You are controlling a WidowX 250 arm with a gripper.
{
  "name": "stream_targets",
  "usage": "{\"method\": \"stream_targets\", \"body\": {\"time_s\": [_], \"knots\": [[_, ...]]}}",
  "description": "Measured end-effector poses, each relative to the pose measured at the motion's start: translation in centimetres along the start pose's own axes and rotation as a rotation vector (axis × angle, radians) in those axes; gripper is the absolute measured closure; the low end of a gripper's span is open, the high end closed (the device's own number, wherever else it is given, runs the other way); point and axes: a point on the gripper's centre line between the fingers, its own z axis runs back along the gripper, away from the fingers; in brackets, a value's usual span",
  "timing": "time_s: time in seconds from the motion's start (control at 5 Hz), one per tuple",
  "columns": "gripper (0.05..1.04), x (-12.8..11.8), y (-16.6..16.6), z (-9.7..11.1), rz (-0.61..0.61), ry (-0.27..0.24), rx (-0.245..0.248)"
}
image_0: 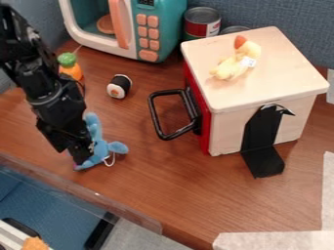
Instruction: Move the stuffed elephant to the side
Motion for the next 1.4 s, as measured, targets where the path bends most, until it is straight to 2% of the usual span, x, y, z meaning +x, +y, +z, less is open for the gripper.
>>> {"method": "stream_targets", "body": {"time_s": [0.2, 0.4, 0.6, 0.8, 1.0, 1.2, 1.4], "knots": [[0.738, 0.5, 0.3, 0.2, 0.017, -0.016, 0.008], [0.918, 0.9, 1.0, 0.7, 0.046, -0.039, 0.005], [0.979, 1.5, 3.8, 2.3, 0.161, -0.111, 0.007], [0.986, 2.1, 7.7, 3.5, 0.309, -0.173, 0.026], [0.986, 3.4, 10.8, 3.5, 0.435, -0.166, 0.028], [0.986, 3.7, 13.1, 3.2, 0.516, -0.140, 0.055], [0.950, 3.0, 14.3, 2.3, 0.551, -0.078, 0.096]]}}
